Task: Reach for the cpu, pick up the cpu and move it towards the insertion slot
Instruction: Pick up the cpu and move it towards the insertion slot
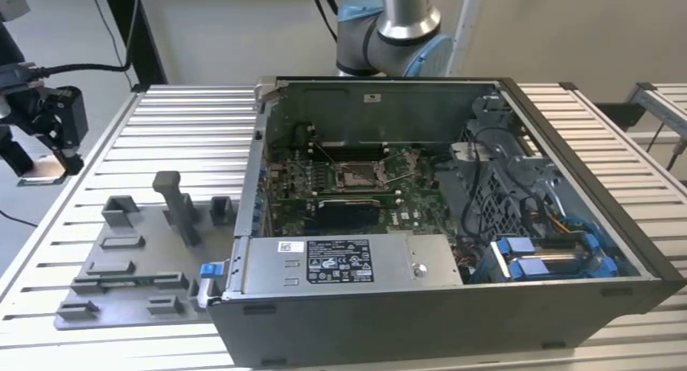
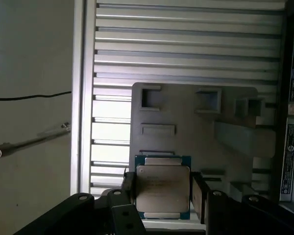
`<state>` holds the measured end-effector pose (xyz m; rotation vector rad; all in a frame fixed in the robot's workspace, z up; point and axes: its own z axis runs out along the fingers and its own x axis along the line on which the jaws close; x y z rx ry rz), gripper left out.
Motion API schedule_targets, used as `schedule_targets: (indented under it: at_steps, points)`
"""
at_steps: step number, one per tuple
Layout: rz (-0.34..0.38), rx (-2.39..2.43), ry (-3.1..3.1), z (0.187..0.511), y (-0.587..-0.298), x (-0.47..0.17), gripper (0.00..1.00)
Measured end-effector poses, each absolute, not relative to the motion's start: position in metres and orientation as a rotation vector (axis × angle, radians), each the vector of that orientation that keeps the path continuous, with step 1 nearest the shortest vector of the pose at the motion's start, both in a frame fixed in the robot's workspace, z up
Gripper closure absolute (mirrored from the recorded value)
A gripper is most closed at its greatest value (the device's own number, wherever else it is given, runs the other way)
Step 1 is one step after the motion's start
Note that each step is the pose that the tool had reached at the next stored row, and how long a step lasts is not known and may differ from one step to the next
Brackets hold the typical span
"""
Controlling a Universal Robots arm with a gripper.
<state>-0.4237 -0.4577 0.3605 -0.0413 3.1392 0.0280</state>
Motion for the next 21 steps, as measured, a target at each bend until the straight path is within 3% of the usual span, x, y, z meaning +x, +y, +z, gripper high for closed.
schedule_targets:
  at_steps: [21]
  points:
    - [0.004,-0.041,3.139,0.405,-0.456,-0.424,1.00]
